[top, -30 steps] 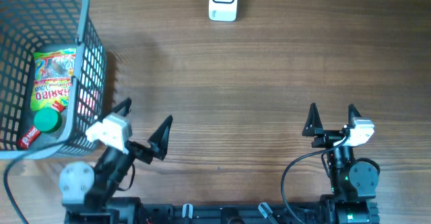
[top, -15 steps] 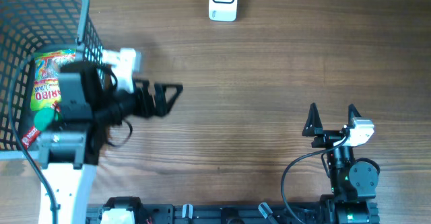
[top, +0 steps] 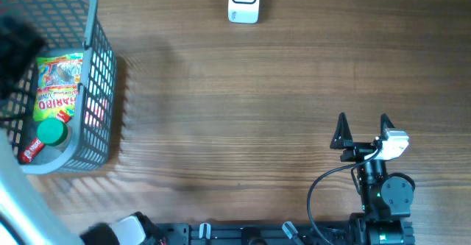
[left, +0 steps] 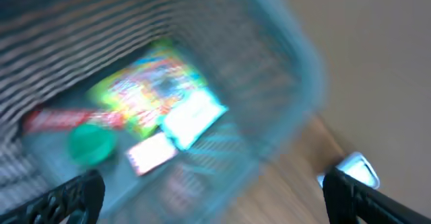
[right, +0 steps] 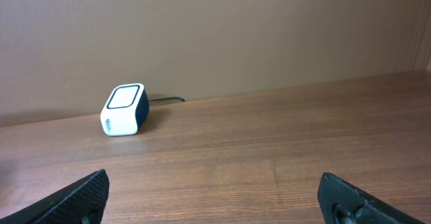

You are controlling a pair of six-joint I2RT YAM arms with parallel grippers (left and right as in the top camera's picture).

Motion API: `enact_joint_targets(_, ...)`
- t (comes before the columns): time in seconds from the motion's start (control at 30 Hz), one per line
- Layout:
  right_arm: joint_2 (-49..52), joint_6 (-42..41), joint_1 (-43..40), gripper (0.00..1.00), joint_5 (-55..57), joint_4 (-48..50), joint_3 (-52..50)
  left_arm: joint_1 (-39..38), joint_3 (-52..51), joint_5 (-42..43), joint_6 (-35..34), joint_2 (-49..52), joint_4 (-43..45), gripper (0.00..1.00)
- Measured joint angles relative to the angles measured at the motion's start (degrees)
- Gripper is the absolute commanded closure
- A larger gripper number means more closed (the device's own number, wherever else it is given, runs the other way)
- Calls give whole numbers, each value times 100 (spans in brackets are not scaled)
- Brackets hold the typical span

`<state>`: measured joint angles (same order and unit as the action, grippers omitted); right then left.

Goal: Scan the item barcode
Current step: 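Move the left gripper over the basket toward the green-lidded jar, then grasp the green-lidded jar in the basket with the left gripper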

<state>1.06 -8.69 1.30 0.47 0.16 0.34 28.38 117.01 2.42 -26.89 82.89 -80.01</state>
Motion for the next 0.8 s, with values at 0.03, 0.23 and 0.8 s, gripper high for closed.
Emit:
enact_joint_targets(0.03, 0, 0, 0, 0, 0, 2, 2, 385, -2, -50, -219, 227, -160, 0)
enact_joint_targets(0.23, 0, 0, 0, 0, 0, 2, 2, 1215, -50, -111, -796, 1147, -748, 0)
enact_joint_targets(0.8, 0, 0, 0, 0, 0, 2, 2, 1220, -3788, -326, -1051, 1478, 1788, 0)
